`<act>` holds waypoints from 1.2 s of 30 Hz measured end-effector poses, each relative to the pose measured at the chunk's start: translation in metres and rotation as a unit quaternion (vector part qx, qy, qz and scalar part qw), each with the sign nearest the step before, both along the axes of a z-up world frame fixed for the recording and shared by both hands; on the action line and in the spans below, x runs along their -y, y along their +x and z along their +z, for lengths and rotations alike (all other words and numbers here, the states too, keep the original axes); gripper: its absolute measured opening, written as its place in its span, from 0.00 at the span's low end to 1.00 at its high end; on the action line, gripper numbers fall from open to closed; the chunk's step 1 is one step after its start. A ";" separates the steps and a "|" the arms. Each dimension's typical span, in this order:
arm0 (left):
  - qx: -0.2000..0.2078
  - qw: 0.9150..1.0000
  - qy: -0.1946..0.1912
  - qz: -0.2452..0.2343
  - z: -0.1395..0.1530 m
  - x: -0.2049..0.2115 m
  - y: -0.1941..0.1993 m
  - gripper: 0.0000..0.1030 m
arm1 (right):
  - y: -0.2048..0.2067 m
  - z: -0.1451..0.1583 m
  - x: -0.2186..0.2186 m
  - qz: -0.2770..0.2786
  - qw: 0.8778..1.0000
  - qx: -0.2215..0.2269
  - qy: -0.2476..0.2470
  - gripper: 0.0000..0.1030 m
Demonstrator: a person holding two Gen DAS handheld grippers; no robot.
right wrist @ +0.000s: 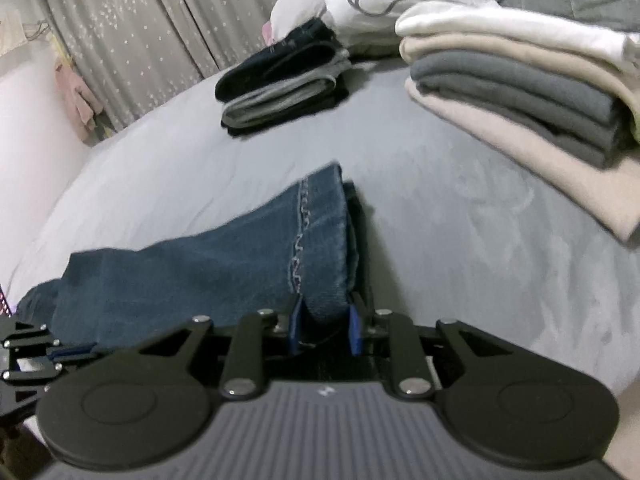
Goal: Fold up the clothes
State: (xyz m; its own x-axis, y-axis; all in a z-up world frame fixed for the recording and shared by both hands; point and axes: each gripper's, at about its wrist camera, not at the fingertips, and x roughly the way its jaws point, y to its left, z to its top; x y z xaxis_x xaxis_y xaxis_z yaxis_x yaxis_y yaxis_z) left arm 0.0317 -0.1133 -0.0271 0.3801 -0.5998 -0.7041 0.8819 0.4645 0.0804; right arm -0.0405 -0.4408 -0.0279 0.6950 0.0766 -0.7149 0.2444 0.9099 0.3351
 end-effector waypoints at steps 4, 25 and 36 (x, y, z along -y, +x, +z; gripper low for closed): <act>-0.011 1.000 0.017 -0.001 -0.016 0.002 -0.002 0.04 | -0.006 -0.024 -0.002 0.001 1.000 -0.026 0.012 0.21; -0.135 0.989 -0.044 0.028 -0.003 0.119 0.081 0.44 | 0.000 -0.031 0.020 -0.018 0.997 0.060 0.038 0.68; -0.235 0.968 -0.049 0.079 -0.015 0.195 0.136 0.44 | 0.064 -0.047 0.030 0.032 0.996 0.084 0.020 0.62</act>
State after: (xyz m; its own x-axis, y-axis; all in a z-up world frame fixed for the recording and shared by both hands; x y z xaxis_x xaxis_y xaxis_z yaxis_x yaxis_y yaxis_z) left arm 0.1679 -0.3085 -0.0416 0.1248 -0.6331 -0.7639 0.7275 0.5820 -0.3634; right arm 0.0239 -0.4713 -0.0752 0.7971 0.1506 -0.5847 0.1239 0.9070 0.4026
